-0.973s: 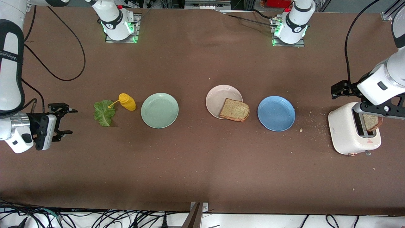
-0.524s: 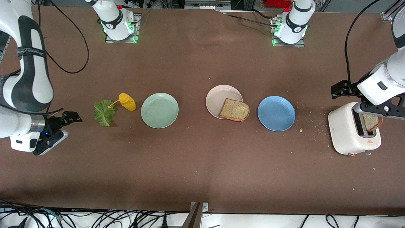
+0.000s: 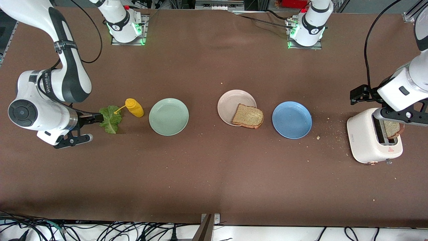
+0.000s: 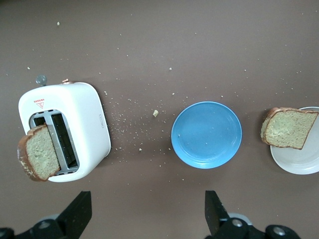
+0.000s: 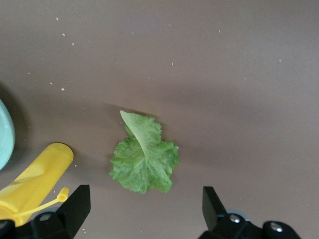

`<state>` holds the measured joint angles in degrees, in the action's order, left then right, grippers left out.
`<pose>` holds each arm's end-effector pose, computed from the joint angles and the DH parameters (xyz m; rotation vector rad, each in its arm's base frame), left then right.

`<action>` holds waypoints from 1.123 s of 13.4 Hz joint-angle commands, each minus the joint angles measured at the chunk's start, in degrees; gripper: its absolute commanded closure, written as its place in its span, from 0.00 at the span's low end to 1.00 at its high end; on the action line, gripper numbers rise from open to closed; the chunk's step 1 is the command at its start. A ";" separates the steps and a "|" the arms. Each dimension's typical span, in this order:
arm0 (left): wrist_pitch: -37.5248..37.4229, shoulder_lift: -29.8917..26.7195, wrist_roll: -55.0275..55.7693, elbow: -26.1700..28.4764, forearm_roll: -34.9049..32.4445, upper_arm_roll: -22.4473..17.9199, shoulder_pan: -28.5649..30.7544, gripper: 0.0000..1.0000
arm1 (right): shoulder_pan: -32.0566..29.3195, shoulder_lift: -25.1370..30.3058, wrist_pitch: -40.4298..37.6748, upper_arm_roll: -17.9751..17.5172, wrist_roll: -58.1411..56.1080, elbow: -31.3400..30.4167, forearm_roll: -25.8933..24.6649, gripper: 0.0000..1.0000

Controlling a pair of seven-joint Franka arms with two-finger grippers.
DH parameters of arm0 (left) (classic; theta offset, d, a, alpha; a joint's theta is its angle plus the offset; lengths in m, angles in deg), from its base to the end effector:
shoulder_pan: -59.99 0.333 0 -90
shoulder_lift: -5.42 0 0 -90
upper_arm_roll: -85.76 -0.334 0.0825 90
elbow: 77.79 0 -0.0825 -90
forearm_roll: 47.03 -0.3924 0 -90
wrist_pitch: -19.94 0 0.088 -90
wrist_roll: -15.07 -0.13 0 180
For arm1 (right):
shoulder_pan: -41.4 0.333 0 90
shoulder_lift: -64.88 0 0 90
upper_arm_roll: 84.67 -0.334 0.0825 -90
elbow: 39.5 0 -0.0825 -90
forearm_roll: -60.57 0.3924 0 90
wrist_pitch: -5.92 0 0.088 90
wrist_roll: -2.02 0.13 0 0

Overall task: Make sandwich in beige plate with both arms
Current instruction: 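Move the right gripper down onto the green lettuce leaf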

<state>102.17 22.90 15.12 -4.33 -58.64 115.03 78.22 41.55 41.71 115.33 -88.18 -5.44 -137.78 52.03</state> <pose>0.6329 -0.0441 0.5805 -3.0619 0.2525 0.1694 0.6442 0.0242 0.3287 2.9966 0.3857 -0.3218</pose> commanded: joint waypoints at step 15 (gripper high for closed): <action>-0.76 -0.78 0.39 0.02 -1.04 0.26 0.22 0.00 | -3.57 0.32 31.30 -0.27 5.79 -25.82 -2.98 0.00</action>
<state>102.17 22.90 15.12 -4.33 -58.64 115.03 78.22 38.41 43.02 144.93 -88.07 -0.73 -163.32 50.11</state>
